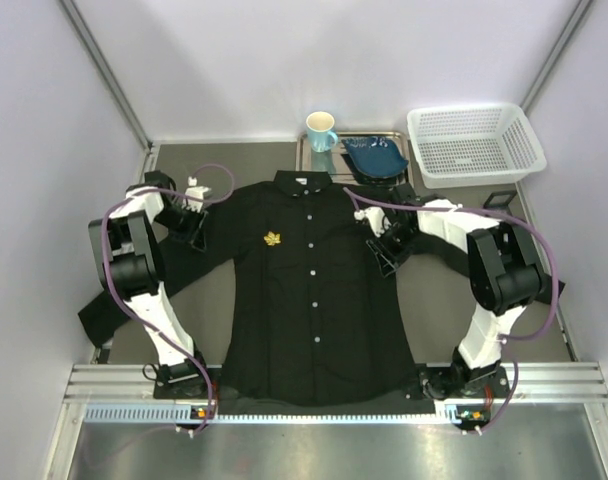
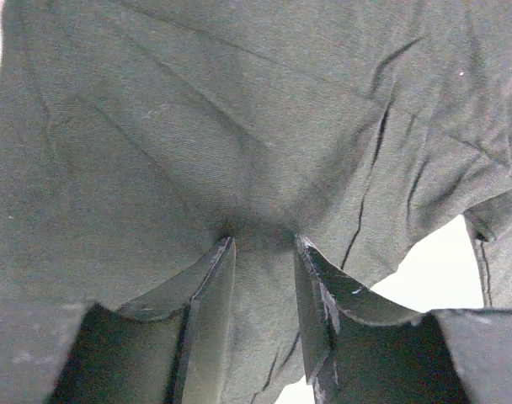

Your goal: Pin the brooch onto the clothing

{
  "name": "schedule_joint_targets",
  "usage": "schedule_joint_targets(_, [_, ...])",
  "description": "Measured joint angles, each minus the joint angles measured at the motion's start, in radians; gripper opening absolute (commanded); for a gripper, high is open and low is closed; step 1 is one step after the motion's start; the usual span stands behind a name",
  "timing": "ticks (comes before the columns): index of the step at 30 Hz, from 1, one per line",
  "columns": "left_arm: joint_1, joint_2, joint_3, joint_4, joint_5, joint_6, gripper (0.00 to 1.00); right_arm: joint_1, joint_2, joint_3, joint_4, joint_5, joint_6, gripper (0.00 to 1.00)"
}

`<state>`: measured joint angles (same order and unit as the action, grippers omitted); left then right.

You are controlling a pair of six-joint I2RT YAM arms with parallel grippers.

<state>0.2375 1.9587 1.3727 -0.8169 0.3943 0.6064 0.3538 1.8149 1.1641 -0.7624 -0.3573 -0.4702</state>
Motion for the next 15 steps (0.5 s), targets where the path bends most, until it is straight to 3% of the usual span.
schedule_joint_targets(10, [0.033, 0.056, 0.092, -0.048, -0.045, 0.029, 0.42, 0.002, -0.055, -0.064, 0.021, 0.013, -0.018, 0.33])
schedule_joint_targets(15, [0.04, 0.066, 0.142, -0.054, -0.019, 0.045, 0.5, -0.012, -0.058, -0.04, -0.065, -0.01, -0.05, 0.46])
